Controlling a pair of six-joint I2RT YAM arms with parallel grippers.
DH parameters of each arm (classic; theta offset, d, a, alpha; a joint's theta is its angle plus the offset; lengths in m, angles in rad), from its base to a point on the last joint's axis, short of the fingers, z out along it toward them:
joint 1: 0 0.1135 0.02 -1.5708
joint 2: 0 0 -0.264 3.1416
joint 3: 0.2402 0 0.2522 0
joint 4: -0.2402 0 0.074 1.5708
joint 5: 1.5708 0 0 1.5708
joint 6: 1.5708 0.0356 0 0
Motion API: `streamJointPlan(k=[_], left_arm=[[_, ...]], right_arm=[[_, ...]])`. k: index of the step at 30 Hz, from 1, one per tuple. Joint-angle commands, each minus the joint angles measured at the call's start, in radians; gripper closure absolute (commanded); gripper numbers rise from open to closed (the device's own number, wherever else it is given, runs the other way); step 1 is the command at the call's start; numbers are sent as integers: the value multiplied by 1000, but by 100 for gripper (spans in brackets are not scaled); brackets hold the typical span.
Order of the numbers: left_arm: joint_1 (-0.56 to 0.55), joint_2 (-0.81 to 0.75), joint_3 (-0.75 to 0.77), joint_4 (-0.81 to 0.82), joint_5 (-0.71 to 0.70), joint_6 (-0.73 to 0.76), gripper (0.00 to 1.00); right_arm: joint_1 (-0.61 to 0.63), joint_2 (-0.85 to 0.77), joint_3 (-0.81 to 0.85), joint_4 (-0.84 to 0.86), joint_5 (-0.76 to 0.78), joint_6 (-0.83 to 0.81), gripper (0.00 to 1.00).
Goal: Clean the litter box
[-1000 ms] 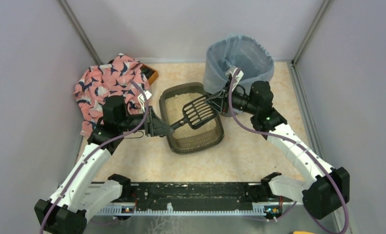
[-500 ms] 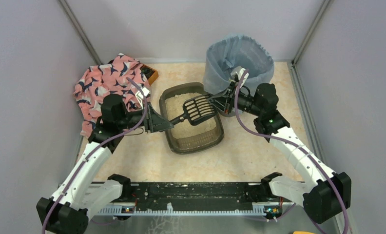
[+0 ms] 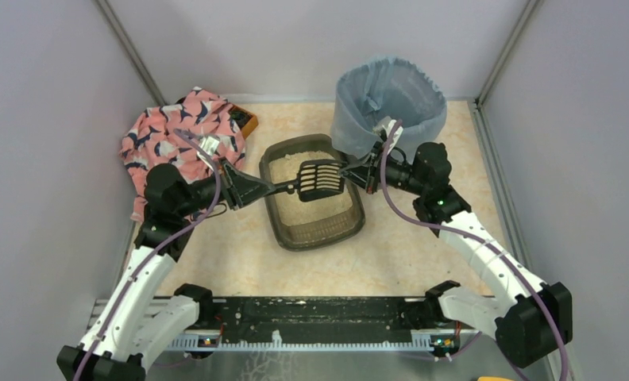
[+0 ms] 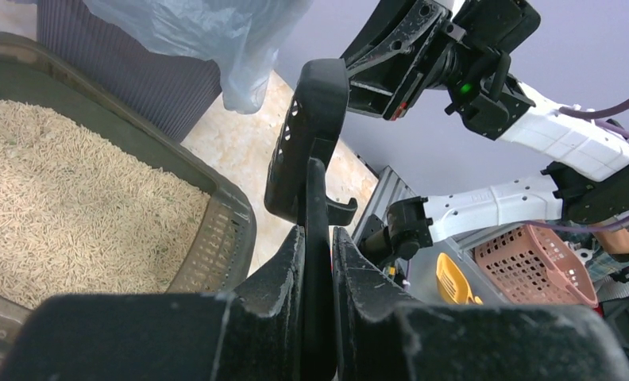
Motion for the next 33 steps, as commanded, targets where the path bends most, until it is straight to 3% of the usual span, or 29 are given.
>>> streamJointPlan(k=[1, 7, 10, 17, 26, 33], left_arm=[[12, 25, 2, 136, -29, -51, 100], [12, 39, -28, 162, 9, -74, 98], [12, 25, -40, 159, 8, -82, 55], [12, -60, -118, 168, -23, -60, 33], [11, -206, -254, 280, -65, -108, 31], [11, -153, -311, 497, -40, -213, 43]], right_arm=[[14, -32, -2, 13, -60, 8, 100], [14, -21, -5, 44, -47, 23, 100], [14, -8, -1, 70, -41, 38, 100], [14, 21, 13, 118, -33, 70, 100], [14, 50, 33, 134, -39, 80, 100], [14, 45, 36, 123, -55, 81, 100]])
